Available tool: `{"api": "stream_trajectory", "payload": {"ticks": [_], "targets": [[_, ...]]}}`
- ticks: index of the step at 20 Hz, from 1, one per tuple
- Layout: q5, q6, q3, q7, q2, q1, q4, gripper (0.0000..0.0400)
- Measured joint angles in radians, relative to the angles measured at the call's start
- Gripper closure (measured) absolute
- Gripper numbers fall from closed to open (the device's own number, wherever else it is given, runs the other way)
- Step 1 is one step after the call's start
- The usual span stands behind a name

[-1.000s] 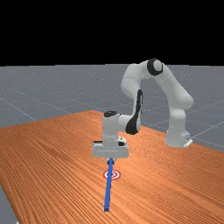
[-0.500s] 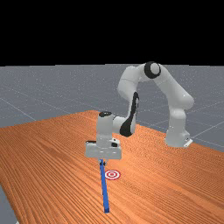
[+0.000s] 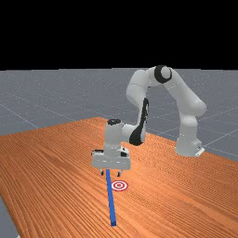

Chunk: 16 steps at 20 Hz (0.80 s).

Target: Pull the pivot to the target area

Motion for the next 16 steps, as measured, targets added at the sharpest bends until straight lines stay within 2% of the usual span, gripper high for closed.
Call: {"api": "stream_trajectory", "payload": {"ticks": [1,2,5,8,9,10,11,13,16], "targets": [[-0.003,-0.003,-0.023,0.012,0.035,0.024,0.032,0.0012],[-0.040,0.048,-0.062,0.046,0.064,0.055,0.049,0.0000],[-0.064,0.053,-0.103,0.019,0.077,0.097,0.094,0.0000],[-0.063,0.011,-0.105,0.000,0.086,0.109,0.125,0.0000],[-0.069,0.019,-0.109,0.000,0.082,0.114,0.118,0.0103],[-0.074,0.025,-0.113,0.000,0.080,0.117,0.116,0.0059],[-0.082,0.041,-0.119,0.004,0.077,0.119,0.111,0.0173],[-0.091,0.055,-0.122,0.007,0.075,0.121,0.108,0.0285],[-0.085,0.058,-0.115,0.008,0.073,0.117,0.102,0.0301]]}}
